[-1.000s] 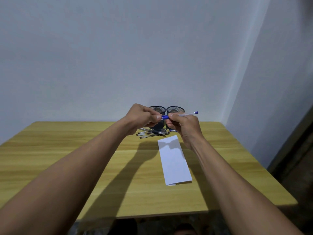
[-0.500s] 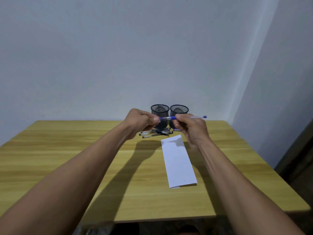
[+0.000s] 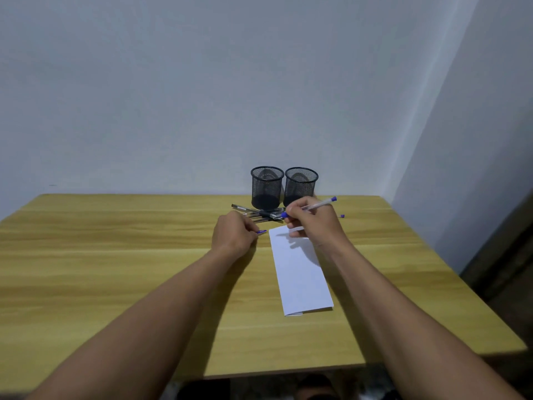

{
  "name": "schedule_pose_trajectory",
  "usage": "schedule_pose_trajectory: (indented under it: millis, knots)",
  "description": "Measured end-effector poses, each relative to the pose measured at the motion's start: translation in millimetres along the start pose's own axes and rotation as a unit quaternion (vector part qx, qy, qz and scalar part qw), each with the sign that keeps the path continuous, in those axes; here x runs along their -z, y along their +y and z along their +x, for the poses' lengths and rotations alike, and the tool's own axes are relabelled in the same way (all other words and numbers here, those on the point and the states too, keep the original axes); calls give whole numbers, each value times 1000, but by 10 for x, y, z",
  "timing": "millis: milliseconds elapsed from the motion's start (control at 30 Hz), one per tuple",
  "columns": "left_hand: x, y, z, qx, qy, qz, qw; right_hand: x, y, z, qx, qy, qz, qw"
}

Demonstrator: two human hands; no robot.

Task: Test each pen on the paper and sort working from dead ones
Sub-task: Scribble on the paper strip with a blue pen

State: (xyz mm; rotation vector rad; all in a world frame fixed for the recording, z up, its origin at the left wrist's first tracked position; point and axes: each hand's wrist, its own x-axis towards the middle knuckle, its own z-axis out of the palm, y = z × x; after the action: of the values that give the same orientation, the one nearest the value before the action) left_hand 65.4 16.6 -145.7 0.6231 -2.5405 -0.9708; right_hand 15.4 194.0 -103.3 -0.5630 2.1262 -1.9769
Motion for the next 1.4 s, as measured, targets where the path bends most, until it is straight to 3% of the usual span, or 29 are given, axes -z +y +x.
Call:
schedule_pose_trajectory:
  millis: [200,333,433,700,1200,1400]
  knots:
    - [-153,5,-20,-5,17,13,1000,-71,206,34,-40,-14,5,999]
    - [-112,-21,-331,-97,57,89,990,-77,371,-29,-65,-5,15,998]
    - [-127,-41,-592,-140,32,151,978,-52,444,-48,-63,5,-10,998]
    - [-196,-80,-684,-76,-81,244,964,-9,488,-31,-48,5,-114,992]
    - [-147,-75,-666,-66,-100,241,963,-51,591,41,-39,6,-97,994]
    - [-156,-79,-678,-65,-98,240,964,-64,637,35,-15,46,-117,992]
